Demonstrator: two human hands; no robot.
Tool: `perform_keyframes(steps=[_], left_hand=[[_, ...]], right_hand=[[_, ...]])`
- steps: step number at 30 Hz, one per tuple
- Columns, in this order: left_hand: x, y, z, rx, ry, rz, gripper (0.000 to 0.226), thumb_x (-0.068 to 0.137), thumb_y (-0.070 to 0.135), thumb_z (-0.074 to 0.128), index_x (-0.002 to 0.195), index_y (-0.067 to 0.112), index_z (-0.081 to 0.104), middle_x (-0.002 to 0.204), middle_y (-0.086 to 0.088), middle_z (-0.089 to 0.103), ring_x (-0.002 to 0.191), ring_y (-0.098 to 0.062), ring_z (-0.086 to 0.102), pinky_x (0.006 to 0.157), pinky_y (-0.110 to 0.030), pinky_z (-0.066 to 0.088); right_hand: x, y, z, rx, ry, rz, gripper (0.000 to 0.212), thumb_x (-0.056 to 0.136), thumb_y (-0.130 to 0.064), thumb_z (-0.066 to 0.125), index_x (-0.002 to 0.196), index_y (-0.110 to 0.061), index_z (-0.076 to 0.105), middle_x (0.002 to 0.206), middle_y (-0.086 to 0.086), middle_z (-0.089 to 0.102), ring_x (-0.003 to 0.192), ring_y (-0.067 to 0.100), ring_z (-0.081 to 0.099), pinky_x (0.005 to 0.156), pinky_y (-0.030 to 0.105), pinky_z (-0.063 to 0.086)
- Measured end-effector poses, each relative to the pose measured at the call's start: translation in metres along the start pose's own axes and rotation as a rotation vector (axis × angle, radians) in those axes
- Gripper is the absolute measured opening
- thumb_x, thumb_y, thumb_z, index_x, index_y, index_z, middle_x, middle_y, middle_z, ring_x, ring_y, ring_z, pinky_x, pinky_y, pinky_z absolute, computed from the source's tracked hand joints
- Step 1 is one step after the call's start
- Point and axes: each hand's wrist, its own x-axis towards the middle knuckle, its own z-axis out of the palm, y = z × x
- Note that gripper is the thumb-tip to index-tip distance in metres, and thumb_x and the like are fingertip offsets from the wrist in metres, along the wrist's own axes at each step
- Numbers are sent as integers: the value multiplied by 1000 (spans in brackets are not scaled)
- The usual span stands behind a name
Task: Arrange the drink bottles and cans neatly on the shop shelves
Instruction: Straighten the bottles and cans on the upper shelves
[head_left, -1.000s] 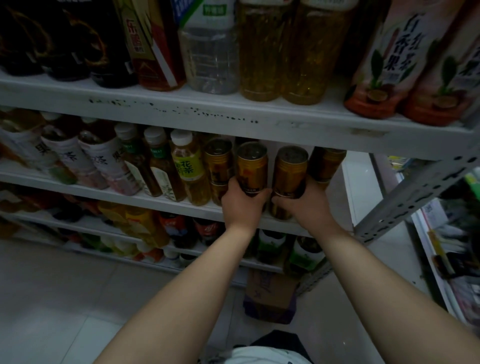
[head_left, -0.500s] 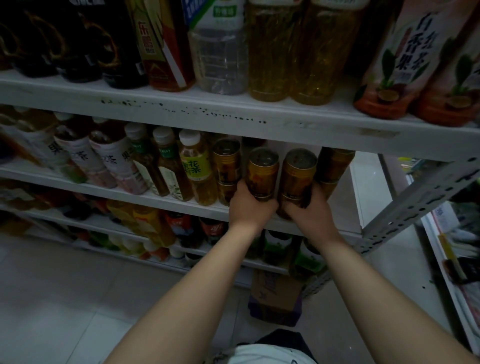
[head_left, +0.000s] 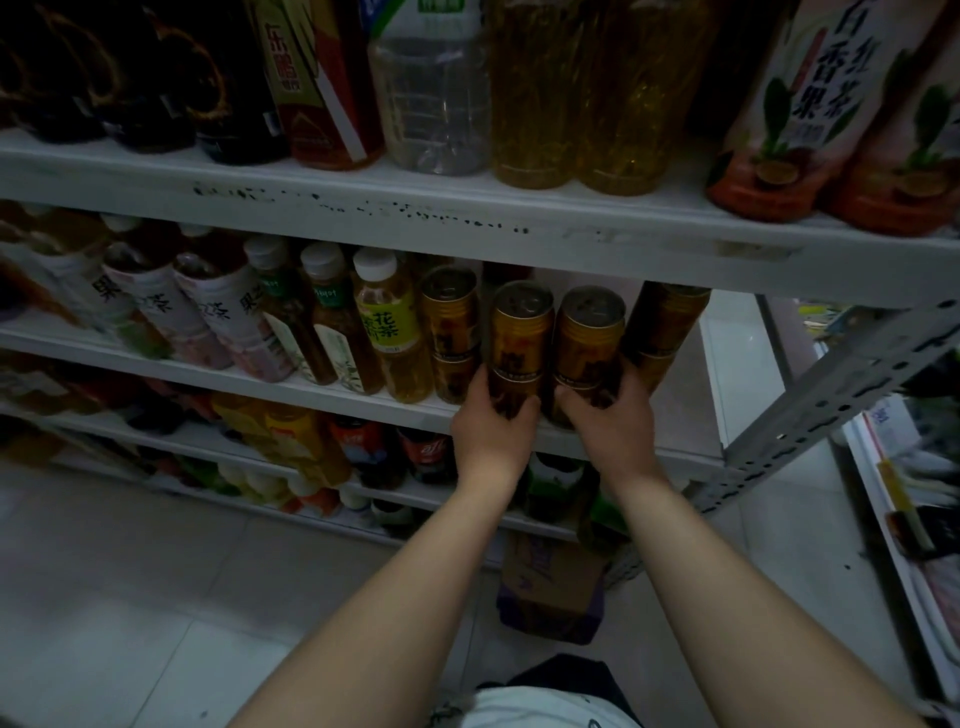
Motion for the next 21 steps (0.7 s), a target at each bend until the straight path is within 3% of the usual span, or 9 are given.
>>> perform_keyframes(steps=[2,4,8,14,18,21], left_hand=[[-2,-6,0,31,10,2,51,84,35,70,131,33,53,117,16,62,98,6,54,78,-7,39],[-2,-9,3,74,50,-4,49,85,35,70,131,29,55,119,10,64,103,-2,57,82,-14,41],[0,-10,9,130,104,37,47,86,35,68,131,26,56,120,6,65,109,-11,59,88,-23,46],[5,-12,9,151,143,75,42,87,33,67,128,25,59,117,6,66,106,-11,60,84,-19,43],[8,-13,4,208,174,90,34,83,38,70,115,29,65,106,8,69,95,-10,62,74,-19,39],[11,-14,2,258,159,86,35,82,42,70,114,27,66,106,6,66,98,-11,59,75,-21,40]], right_hand=[[2,1,-3,3,-65,15,49,79,-34,74,118,-46,47,107,-34,54,94,-26,49,74,1,37],[4,2,-3,18,-63,19,48,79,-34,75,119,-43,49,105,-35,55,96,-23,51,75,1,38],[3,3,8,75,60,46,51,74,-32,79,115,-40,51,105,-29,58,100,-10,57,86,16,44],[-2,-1,31,132,196,61,46,70,-34,81,97,-50,48,100,-30,56,89,-23,52,77,7,40],[-2,0,36,127,234,74,56,70,-38,80,114,-41,45,115,-12,58,104,2,56,91,24,44],[-1,0,37,138,230,58,56,72,-36,79,117,-41,44,115,-13,57,104,1,55,89,21,42]])
